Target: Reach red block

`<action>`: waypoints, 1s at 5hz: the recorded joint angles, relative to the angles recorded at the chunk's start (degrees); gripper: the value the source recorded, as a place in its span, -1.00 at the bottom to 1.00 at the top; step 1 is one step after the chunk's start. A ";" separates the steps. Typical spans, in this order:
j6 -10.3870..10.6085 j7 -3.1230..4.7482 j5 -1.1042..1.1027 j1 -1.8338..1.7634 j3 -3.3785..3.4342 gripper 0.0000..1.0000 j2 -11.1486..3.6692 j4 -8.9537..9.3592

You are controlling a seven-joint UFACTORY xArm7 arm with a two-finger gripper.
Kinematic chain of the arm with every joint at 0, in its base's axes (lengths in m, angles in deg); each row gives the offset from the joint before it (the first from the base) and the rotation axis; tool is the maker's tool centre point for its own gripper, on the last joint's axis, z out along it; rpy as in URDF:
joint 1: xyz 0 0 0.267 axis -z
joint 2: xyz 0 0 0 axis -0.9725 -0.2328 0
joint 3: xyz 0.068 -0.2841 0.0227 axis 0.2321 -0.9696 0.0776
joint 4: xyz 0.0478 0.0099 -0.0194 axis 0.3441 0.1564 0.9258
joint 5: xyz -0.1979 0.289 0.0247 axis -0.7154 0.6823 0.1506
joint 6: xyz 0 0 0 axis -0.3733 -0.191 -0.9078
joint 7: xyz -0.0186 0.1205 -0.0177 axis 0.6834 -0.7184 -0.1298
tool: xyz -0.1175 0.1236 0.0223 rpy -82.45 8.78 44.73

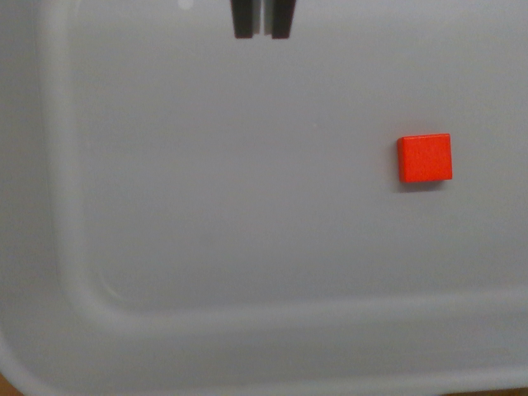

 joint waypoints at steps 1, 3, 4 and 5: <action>0.00 0.00 0.00 0.00 0.00 -1.00 0.00 0.00; 0.67 -0.09 -0.03 -0.11 0.13 -1.00 -0.40 0.32; 1.71 -0.23 -0.08 -0.27 0.33 -1.00 -1.03 0.82; 1.71 -0.23 -0.08 -0.27 0.33 -1.00 -1.03 0.82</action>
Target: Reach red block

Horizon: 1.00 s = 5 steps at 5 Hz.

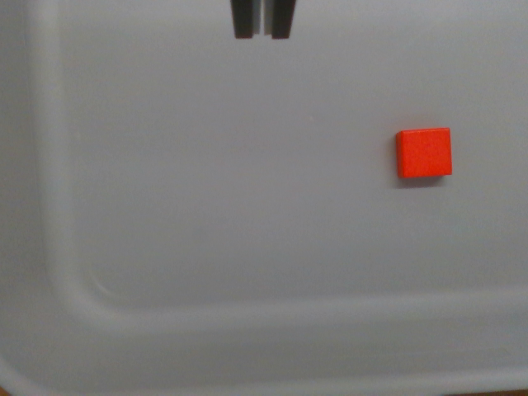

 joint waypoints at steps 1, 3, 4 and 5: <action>1.36 -0.19 -0.06 -0.22 0.26 -1.00 -0.82 0.65; 3.01 -0.41 -0.14 -0.48 0.58 -1.00 -1.81 1.44; 3.01 -0.41 -0.14 -0.48 0.58 -1.00 -1.81 1.44; 4.92 -0.67 -0.22 -0.78 0.94 -1.00 -2.95 2.36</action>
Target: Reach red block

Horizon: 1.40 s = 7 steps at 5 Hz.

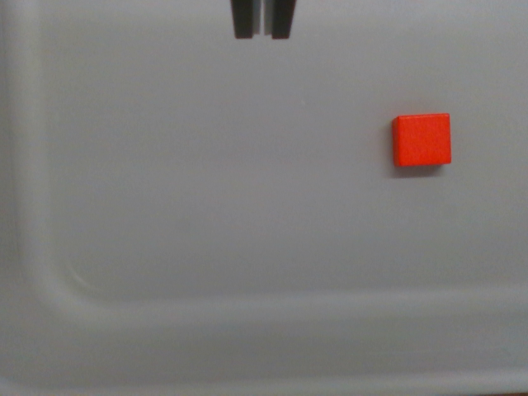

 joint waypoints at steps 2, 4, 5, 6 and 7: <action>2.13 -0.29 -0.10 -0.34 0.41 -1.00 -1.28 1.02; 4.36 -0.60 -0.20 -0.69 0.83 -1.00 -2.61 2.09; 4.36 -0.60 -0.20 -0.69 0.83 -1.00 -2.61 2.09; 6.80 -0.93 -0.31 -1.08 1.30 -1.00 -4.08 3.26; 6.80 -0.93 -0.31 -1.08 1.30 -1.00 -4.08 3.26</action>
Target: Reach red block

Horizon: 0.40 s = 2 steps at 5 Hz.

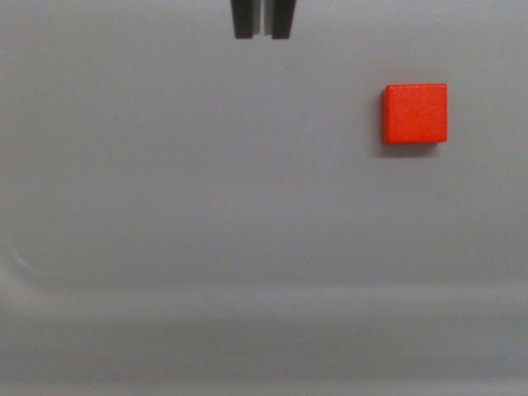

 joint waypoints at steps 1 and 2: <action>2.57 -0.35 -0.12 -0.41 0.49 -1.00 -1.54 1.23; 2.57 -0.35 -0.12 -0.41 0.49 -1.00 -1.54 1.23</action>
